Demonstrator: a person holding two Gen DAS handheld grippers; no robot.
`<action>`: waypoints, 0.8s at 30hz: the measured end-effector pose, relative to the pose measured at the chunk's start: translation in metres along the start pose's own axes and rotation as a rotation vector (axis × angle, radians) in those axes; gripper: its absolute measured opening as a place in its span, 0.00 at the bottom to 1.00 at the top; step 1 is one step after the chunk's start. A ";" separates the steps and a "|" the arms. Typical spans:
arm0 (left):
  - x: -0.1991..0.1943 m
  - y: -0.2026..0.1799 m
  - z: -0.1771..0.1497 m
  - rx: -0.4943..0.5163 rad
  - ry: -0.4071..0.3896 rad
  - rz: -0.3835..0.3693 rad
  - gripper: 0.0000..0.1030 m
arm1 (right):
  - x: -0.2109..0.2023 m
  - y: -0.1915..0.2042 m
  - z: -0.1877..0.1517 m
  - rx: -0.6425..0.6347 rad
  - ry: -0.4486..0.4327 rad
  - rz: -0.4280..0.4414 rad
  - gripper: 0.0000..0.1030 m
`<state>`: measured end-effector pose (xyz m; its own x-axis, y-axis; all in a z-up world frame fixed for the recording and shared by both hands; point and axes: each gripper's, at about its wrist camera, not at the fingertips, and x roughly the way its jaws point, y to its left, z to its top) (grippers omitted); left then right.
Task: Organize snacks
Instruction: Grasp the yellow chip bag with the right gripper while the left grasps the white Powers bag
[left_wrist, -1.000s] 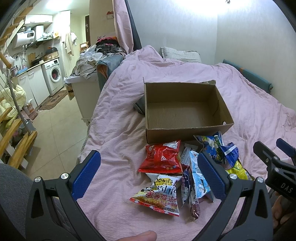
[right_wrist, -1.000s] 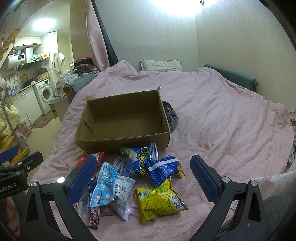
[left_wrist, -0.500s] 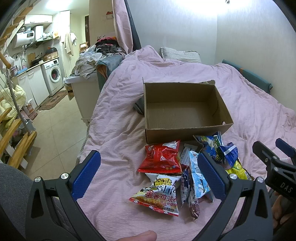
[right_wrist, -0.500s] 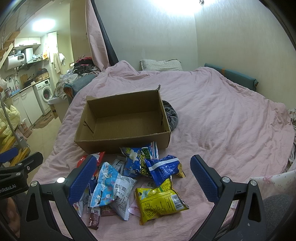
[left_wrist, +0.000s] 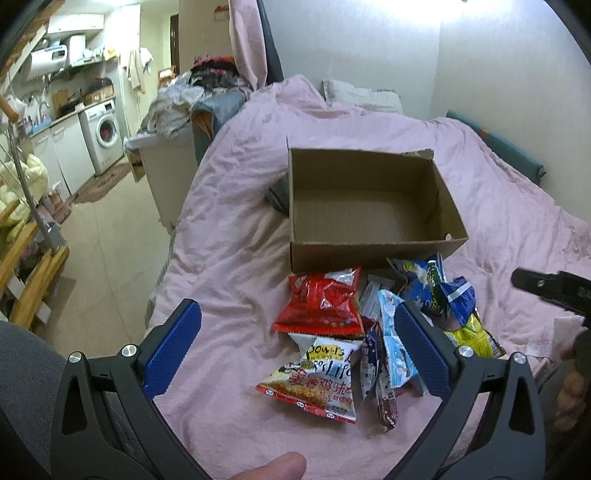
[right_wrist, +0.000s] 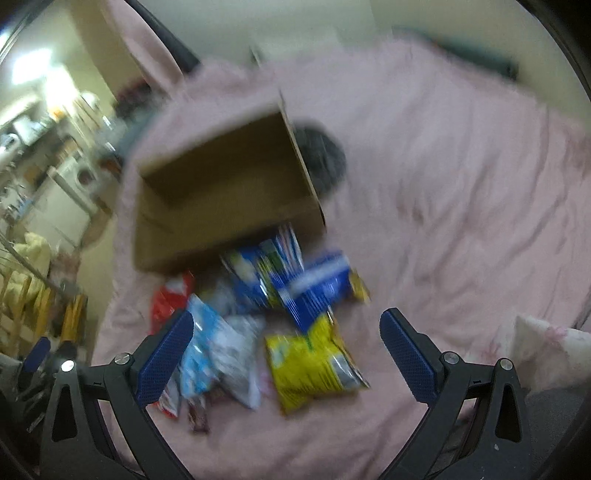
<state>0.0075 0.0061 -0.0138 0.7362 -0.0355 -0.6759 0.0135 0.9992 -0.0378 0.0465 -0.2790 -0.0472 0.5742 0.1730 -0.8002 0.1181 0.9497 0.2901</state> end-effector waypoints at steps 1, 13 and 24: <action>0.001 0.001 0.000 -0.003 0.009 0.002 1.00 | 0.014 -0.006 0.002 0.014 0.078 -0.003 1.00; 0.066 0.021 0.026 -0.013 0.337 0.017 1.00 | 0.105 0.013 -0.043 -0.203 0.433 -0.059 1.00; 0.142 0.006 -0.006 0.016 0.750 -0.116 1.00 | 0.103 0.025 -0.053 -0.187 0.424 -0.045 1.00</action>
<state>0.1077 0.0065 -0.1147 0.0721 -0.1376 -0.9879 0.0766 0.9883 -0.1321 0.0659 -0.2235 -0.1503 0.1853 0.1852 -0.9651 -0.0356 0.9827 0.1818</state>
